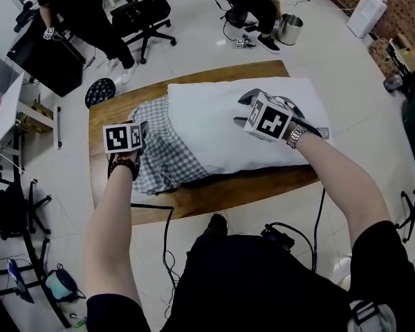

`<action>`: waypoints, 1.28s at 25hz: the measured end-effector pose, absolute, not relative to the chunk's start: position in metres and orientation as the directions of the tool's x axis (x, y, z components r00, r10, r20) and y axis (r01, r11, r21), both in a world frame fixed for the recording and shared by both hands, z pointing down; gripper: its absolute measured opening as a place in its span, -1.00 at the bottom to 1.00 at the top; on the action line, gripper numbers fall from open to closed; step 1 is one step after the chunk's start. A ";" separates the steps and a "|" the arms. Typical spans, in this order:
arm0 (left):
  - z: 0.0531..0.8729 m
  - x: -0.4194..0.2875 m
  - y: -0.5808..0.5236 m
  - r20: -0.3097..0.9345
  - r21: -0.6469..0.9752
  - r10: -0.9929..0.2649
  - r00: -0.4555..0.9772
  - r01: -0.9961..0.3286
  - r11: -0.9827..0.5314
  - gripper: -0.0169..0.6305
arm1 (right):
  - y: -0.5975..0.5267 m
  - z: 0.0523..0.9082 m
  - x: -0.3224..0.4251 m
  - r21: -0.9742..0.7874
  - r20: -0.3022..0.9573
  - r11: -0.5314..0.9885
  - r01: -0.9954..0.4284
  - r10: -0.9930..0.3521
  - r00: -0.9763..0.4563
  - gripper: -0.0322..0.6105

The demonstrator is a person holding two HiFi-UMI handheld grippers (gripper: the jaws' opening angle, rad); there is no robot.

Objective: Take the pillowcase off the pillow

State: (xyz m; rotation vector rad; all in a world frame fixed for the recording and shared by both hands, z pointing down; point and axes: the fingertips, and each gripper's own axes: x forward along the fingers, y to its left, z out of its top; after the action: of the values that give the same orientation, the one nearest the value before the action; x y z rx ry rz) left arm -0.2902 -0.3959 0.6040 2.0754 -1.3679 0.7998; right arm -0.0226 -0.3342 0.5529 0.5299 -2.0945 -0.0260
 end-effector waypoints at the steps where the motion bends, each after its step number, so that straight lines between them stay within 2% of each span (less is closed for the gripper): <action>1: 0.604 -0.284 -0.387 0.711 0.114 -0.623 0.325 -0.928 -0.354 -0.27 | -0.325 0.555 -0.023 0.224 0.799 0.909 -0.351 -0.377 -0.468 -0.28; 16: 0.637 -0.240 -0.280 0.681 0.157 -0.621 0.388 -0.906 -0.394 -0.12 | -0.233 0.586 -0.036 0.264 0.796 0.932 -0.247 -0.355 -0.490 -0.20; 22: 0.650 -0.225 -0.253 0.673 0.174 -0.612 0.416 -0.893 -0.415 -0.06 | -0.213 0.600 -0.043 0.278 0.795 0.933 -0.227 -0.356 -0.491 -0.11; 27: 0.662 -0.209 -0.232 0.665 0.183 -0.600 0.445 -0.876 -0.447 -0.02 | -0.200 0.615 -0.049 0.308 0.792 0.926 -0.218 -0.376 -0.481 -0.02; 32: 0.670 -0.195 -0.223 0.671 0.176 -0.570 0.474 -0.849 -0.498 0.01 | -0.204 0.619 -0.065 0.363 0.774 0.906 -0.217 -0.423 -0.472 -0.02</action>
State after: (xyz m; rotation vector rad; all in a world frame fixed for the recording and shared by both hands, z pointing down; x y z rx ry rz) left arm -0.1951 -0.2233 0.6703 2.2301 -1.1757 0.7499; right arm -0.0651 -0.2037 0.6190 0.4588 -2.0779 -0.2635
